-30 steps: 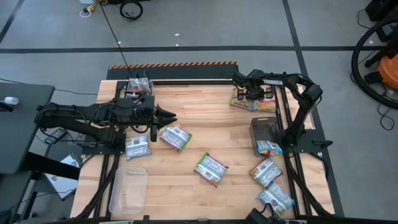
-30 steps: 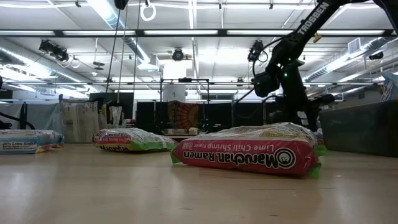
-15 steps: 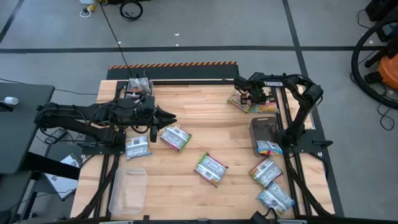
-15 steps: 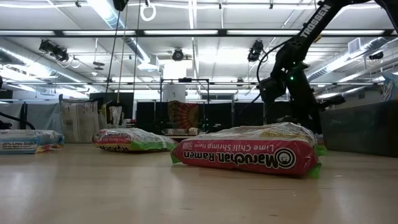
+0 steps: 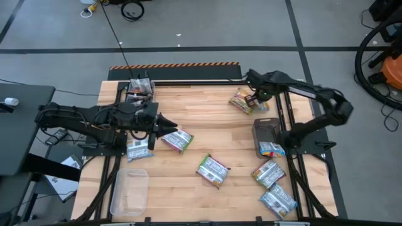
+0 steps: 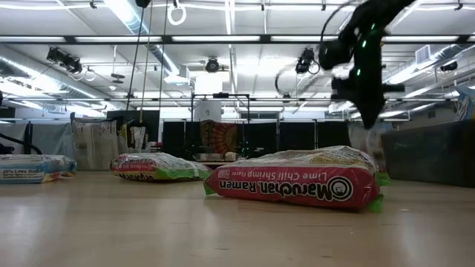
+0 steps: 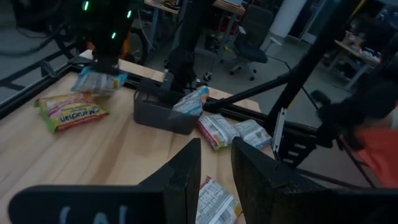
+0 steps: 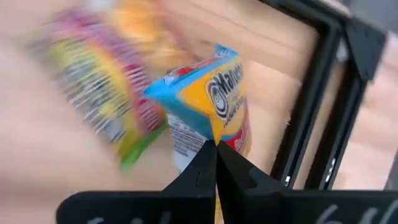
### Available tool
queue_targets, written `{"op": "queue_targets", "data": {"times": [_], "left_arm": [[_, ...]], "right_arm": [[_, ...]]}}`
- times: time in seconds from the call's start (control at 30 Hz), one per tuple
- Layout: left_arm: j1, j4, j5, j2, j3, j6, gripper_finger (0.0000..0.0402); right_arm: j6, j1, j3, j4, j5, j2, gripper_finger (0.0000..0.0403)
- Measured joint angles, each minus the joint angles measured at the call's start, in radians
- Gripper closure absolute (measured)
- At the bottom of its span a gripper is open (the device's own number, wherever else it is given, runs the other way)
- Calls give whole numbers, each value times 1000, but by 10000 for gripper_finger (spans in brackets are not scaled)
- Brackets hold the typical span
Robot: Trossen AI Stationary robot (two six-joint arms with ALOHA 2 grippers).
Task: Sort Maruchan noodles
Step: Put the blue noodle pack into the black bin
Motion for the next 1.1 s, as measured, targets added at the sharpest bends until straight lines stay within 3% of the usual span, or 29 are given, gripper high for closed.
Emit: {"op": "queue_targets", "data": {"times": [0.27,0.37,0.53,0.67,1.1], "left_arm": [[1,1,-13,0,0,48,308],[10,2,-25,0,0,48,308],[15,23,-38,0,0,47,308],[15,60,-49,0,0,48,308],[15,200,-64,2,0,60,308]], "right_arm": [[-291,167,248,-370,-232,-202,400],[-331,230,319,-484,-326,-240,400],[-262,317,329,-476,-435,-328,400],[-187,381,298,-473,-439,-371,400],[-326,530,-20,-413,-411,-439,399]]}}
